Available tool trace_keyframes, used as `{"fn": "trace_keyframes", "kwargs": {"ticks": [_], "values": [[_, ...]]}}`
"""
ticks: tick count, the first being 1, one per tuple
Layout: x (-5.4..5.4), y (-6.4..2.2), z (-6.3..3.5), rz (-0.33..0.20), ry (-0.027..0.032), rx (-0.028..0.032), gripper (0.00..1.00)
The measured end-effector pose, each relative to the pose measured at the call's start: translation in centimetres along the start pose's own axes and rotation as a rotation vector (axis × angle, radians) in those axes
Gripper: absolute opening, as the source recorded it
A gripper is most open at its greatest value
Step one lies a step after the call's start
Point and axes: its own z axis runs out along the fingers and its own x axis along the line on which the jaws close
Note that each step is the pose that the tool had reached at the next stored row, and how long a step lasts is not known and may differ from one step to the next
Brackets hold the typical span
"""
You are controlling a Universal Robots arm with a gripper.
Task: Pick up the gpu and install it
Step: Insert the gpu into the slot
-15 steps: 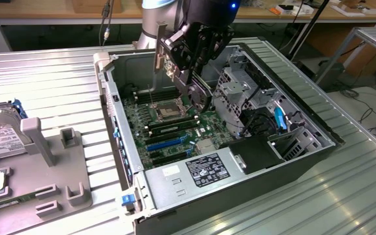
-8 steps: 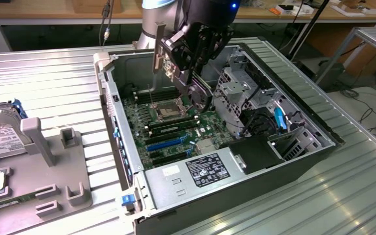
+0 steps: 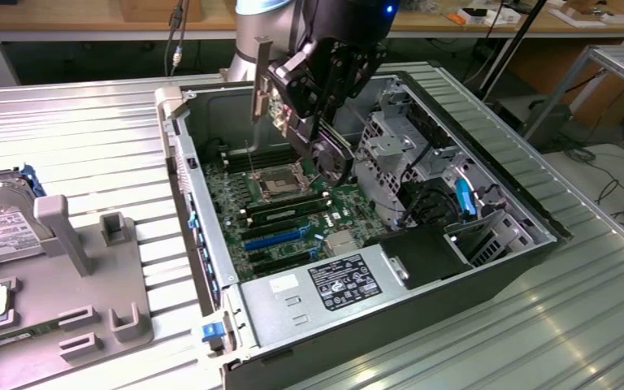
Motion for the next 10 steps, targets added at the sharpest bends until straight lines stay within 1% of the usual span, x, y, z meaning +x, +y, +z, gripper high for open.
{"fn": "trace_keyframes", "kwargs": {"ticks": [10], "values": [[0.0,0.0,0.0,-0.046,0.0032,-0.001,0.27]]}}
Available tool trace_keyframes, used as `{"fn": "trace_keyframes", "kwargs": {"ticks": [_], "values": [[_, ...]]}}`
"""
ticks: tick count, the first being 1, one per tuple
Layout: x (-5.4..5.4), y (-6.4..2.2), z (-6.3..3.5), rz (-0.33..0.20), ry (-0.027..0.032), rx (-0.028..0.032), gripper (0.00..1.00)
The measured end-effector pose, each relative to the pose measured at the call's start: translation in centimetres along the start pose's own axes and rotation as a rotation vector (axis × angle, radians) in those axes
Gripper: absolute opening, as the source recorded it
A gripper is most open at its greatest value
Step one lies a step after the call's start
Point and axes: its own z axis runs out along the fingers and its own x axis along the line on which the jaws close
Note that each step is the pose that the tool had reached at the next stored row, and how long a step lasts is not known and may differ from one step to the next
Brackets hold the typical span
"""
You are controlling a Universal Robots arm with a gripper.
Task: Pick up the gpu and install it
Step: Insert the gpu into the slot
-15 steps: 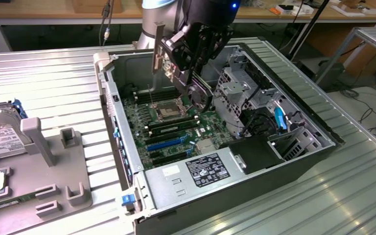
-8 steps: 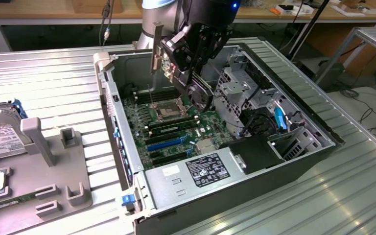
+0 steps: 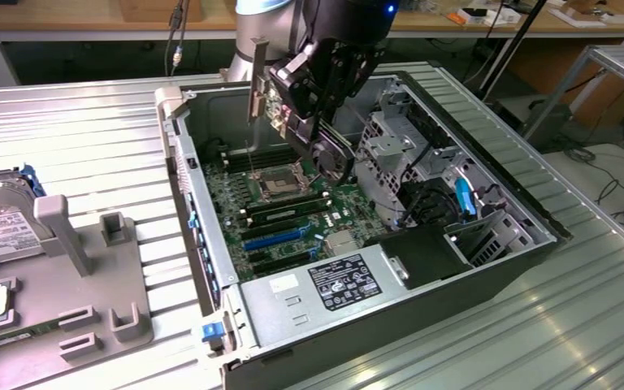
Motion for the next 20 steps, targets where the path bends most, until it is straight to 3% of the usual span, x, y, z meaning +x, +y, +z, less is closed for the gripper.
{"fn": "trace_keyframes", "kwargs": {"ticks": [20], "values": [[0.0,0.0,0.0,-0.097,0.0068,-0.0022,0.27]]}}
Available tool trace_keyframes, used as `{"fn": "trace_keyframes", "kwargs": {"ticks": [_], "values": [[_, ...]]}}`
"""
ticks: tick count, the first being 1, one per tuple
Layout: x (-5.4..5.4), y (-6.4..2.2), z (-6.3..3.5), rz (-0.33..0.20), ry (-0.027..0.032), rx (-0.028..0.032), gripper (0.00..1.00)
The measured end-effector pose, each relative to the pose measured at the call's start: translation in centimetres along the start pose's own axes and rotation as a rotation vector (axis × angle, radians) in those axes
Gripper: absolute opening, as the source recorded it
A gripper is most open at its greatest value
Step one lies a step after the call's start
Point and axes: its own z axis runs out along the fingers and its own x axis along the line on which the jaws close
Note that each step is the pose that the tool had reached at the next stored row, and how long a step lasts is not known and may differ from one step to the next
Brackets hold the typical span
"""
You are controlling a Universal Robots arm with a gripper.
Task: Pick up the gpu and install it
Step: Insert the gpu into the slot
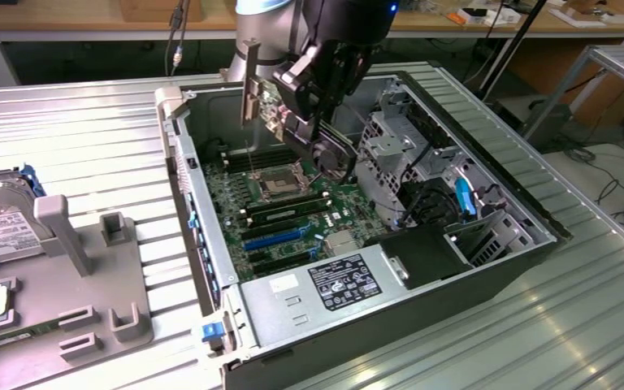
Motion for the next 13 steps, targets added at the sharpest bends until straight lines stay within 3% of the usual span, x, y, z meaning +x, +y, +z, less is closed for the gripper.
{"fn": "trace_keyframes", "kwargs": {"ticks": [13], "values": [[0.0,0.0,0.0,-0.074,0.0052,-0.0016,0.27]]}}
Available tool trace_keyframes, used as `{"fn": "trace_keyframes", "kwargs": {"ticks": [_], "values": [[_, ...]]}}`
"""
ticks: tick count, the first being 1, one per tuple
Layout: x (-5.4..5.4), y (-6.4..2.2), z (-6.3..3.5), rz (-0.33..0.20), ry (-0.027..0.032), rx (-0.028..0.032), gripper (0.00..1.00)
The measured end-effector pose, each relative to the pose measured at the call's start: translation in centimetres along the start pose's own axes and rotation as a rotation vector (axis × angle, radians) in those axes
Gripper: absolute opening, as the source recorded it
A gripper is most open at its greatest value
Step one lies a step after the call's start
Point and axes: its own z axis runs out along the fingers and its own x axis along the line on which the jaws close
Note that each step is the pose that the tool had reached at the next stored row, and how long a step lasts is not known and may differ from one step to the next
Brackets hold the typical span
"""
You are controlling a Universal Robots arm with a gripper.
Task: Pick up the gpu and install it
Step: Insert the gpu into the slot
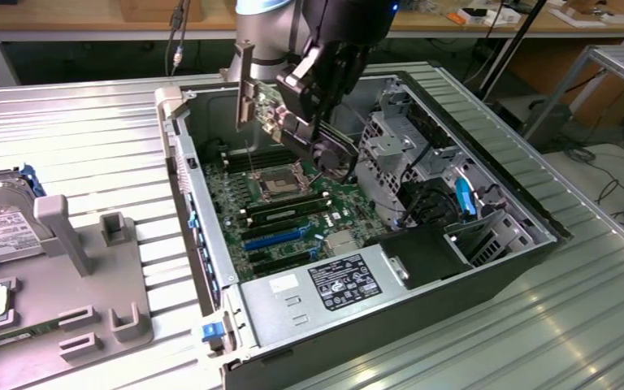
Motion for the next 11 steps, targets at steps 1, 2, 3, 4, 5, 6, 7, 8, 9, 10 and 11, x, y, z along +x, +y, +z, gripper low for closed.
{"fn": "trace_keyframes", "kwargs": {"ticks": [1,2,3,4,5,6,7,8,9,10,11], "values": [[0.0,0.0,0.0,-0.009,0.0006,-0.0002,0.27],[0.0,0.0,0.0,-0.019,0.0013,-0.0005,0.27],[0.0,0.0,0.0,-0.026,0.0017,-0.0006,0.27],[0.0,0.0,0.0,-0.03,0.002,-0.0007,0.27],[0.0,0.0,0.0,-0.033,0.0023,-0.0008,0.27],[0.0,0.0,0.0,-0.037,0.0026,-0.0008,0.27],[0.0,0.0,0.0,-0.045,0.0031,-0.001,0.27],[0.0,0.0,0.0,-0.052,0.0036,-0.0012,0.27],[0.0,0.0,0.0,-0.058,0.004,-0.0013,0.27],[0.0,0.0,0.0,-0.066,0.0045,-0.0015,0.27],[0.0,0.0,0.0,-0.072,0.005,-0.0016,0.27]]}}
